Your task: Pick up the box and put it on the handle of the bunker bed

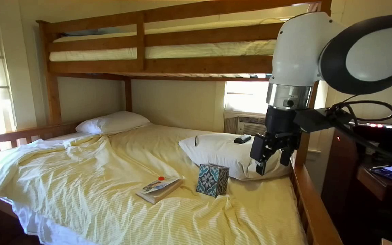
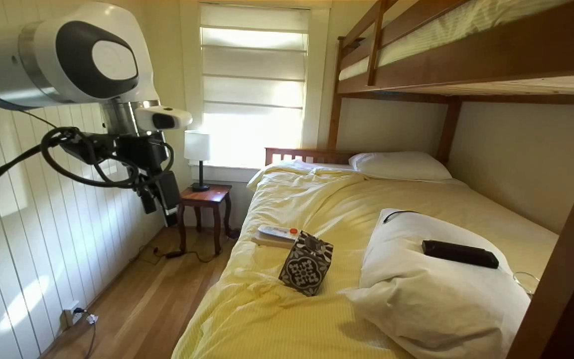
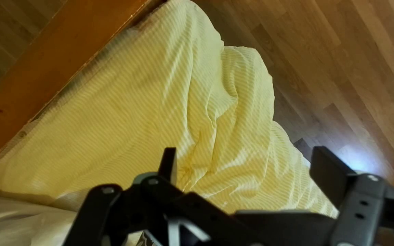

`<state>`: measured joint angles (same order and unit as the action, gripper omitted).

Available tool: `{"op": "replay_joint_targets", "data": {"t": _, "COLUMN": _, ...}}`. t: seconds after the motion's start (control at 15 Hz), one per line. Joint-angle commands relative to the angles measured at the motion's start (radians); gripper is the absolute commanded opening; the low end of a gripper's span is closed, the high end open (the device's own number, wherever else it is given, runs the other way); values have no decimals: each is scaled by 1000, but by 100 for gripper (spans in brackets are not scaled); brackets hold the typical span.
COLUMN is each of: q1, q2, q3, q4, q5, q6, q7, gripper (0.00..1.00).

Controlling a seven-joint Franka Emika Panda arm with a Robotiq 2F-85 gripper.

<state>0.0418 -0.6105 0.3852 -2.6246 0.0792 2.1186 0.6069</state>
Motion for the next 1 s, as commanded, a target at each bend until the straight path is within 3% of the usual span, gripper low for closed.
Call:
{"op": "replay_joint_targets", "data": {"t": 0.0, "q1": 22, "q2": 5, "q3": -21, "q4": 1, "q5": -15, "q6": -1, "q7": 12, "gripper": 100}}
{"op": "replay_joint_targets", "data": {"t": 0.2, "q1": -7, "q2": 28, "q3": -16, "q4": 21, "q5": -58, "q6": 21, "q7": 20, "gripper": 100}}
{"op": "replay_joint_targets", "data": {"t": 0.53, "q1": -53, "q2": 114, "q3": -75, "q4": 125, "q5": -240, "q6": 7, "q7": -138, "gripper": 100}}
{"op": "replay_joint_targets", "data": {"t": 0.93, "q1": -109, "q2": 382, "q3": -117, "q4": 382, "q5": -486, "q6": -3, "q7": -243, "gripper": 100}}
